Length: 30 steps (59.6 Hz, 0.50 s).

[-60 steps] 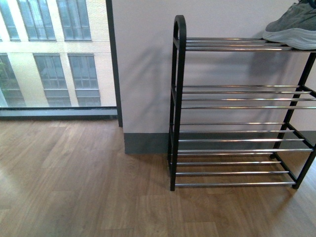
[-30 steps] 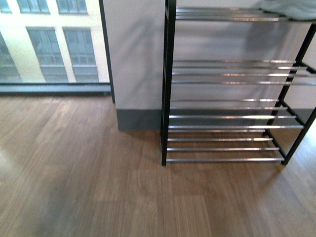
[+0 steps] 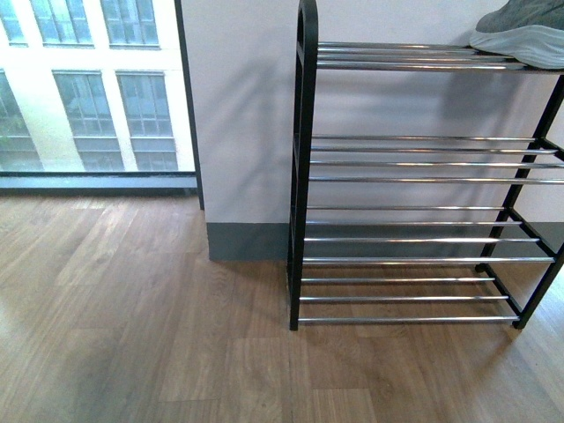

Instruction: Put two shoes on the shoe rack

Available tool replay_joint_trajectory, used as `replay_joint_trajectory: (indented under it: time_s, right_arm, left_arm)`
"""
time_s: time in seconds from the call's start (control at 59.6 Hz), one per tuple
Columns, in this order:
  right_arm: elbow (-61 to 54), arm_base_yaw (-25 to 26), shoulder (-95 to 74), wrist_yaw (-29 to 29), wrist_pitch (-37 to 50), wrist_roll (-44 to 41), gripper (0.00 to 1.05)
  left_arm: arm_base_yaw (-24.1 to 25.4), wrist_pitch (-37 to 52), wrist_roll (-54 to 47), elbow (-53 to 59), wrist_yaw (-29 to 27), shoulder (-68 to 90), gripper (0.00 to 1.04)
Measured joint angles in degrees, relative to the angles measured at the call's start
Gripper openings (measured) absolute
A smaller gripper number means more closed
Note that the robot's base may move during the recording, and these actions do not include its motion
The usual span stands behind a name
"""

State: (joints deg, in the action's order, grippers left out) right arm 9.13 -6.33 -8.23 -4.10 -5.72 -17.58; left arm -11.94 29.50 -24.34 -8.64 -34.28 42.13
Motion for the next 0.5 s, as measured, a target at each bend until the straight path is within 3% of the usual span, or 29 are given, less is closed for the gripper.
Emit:
replay_joint_trajectory:
  time_s: [0.504]
  right_arm:
    - [0.0, 0.0, 0.0, 0.0, 0.0, 0.0, 0.02]
  left_arm:
    - [0.0, 0.0, 0.0, 0.0, 0.0, 0.0, 0.02]
